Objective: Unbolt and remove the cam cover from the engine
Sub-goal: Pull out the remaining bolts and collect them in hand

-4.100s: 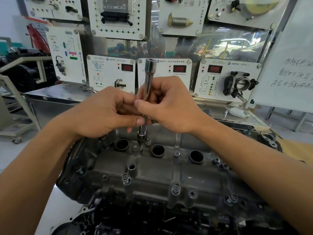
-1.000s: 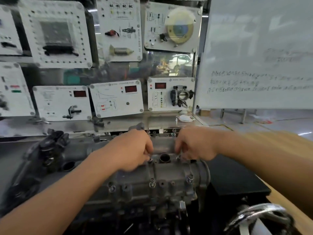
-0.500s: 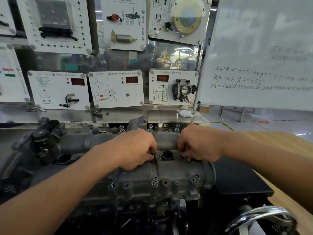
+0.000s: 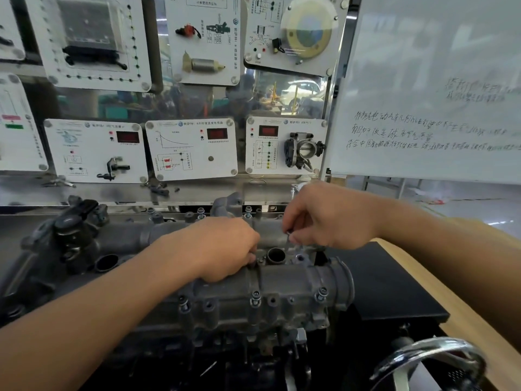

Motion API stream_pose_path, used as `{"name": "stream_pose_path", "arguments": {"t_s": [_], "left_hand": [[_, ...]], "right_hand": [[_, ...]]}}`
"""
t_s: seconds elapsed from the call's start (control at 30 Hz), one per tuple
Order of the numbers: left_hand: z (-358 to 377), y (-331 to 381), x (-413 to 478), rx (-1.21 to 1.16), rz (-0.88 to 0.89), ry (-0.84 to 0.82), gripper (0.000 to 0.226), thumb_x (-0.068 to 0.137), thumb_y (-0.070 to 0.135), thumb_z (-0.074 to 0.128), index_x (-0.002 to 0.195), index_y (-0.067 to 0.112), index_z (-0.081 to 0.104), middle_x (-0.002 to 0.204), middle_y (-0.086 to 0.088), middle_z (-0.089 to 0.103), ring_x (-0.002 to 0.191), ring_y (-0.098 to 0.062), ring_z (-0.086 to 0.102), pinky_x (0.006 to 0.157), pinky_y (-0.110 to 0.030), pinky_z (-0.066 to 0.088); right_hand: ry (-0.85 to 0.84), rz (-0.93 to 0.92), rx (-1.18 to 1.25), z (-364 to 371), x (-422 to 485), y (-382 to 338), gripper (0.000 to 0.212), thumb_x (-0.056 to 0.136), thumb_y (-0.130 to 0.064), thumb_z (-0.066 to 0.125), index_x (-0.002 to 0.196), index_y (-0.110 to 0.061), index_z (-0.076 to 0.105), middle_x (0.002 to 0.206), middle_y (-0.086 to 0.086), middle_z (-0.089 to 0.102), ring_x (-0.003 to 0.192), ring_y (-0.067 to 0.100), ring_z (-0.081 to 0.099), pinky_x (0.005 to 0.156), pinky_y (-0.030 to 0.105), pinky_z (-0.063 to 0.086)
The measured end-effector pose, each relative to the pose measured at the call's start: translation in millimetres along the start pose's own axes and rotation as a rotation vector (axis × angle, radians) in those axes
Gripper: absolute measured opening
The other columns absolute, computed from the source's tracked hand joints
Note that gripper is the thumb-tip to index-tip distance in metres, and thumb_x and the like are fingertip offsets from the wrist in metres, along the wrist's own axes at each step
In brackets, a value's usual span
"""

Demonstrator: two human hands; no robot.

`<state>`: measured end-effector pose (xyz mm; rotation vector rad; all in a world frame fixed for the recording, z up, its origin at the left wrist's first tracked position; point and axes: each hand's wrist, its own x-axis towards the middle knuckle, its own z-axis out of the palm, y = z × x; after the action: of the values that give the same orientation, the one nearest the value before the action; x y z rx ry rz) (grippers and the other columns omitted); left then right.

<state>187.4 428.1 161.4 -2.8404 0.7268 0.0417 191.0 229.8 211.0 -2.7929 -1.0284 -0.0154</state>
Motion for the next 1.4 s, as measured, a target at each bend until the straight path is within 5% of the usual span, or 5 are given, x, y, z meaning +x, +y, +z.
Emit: {"name": "stream_pose_path", "arguments": {"t_s": [0.53, 0.77, 0.97, 1.17, 1.4], "left_hand": [[18, -25, 4, -0.090, 0.102, 0.175, 0.033, 0.095, 0.053, 0.054, 0.071, 0.031, 0.048, 0.072, 0.011, 0.051, 0.073, -0.013, 0.054, 0.065, -0.033, 0.045], [19, -29, 1, -0.271, 0.163, 0.154, 0.029, 0.095, 0.030, 0.065, 0.122, 0.039, 0.066, 0.069, 0.017, 0.054, 0.065, 0.001, 0.051, 0.064, -0.023, 0.039], [25, -28, 2, -0.263, 0.084, 0.255, 0.029, 0.091, 0.052, 0.064, 0.074, 0.028, 0.068, 0.064, 0.011, 0.058, 0.060, -0.002, 0.052, 0.060, -0.028, 0.042], [25, -30, 2, -0.380, 0.116, 0.215, 0.033, 0.091, 0.033, 0.070, 0.122, 0.043, 0.064, 0.074, 0.014, 0.060, 0.065, 0.002, 0.053, 0.061, -0.021, 0.036], [21, -30, 3, -0.310, 0.054, 0.182, 0.016, 0.089, 0.040, 0.072, 0.076, 0.033, 0.065, 0.067, 0.017, 0.059, 0.062, 0.003, 0.054, 0.060, -0.022, 0.041]], "right_hand": [[0.085, -0.055, 0.022, 22, 19, -10, 0.012, 0.090, -0.023, 0.068, 0.081, -0.017, 0.074, 0.069, -0.007, 0.071, 0.064, 0.003, 0.062, 0.058, 0.012, 0.046], [0.074, -0.031, 0.012, 27, 27, -9, 0.014, 0.090, -0.025, 0.067, 0.082, -0.017, 0.076, 0.069, -0.006, 0.071, 0.063, 0.005, 0.063, 0.062, 0.021, 0.051], [0.124, -0.003, 0.010, 23, 26, -5, 0.015, 0.090, -0.027, 0.068, 0.085, -0.017, 0.077, 0.075, -0.005, 0.073, 0.068, 0.007, 0.066, 0.070, 0.029, 0.055], [0.136, 0.029, 0.013, 23, 24, 1, 0.015, 0.091, -0.029, 0.069, 0.089, -0.016, 0.077, 0.079, -0.012, 0.071, 0.073, -0.001, 0.064, 0.078, 0.031, 0.057], [0.149, 0.041, 0.039, 28, 26, 4, 0.017, 0.090, -0.030, 0.070, 0.082, -0.016, 0.077, 0.073, -0.004, 0.074, 0.066, 0.005, 0.066, 0.066, 0.026, 0.056]]}}
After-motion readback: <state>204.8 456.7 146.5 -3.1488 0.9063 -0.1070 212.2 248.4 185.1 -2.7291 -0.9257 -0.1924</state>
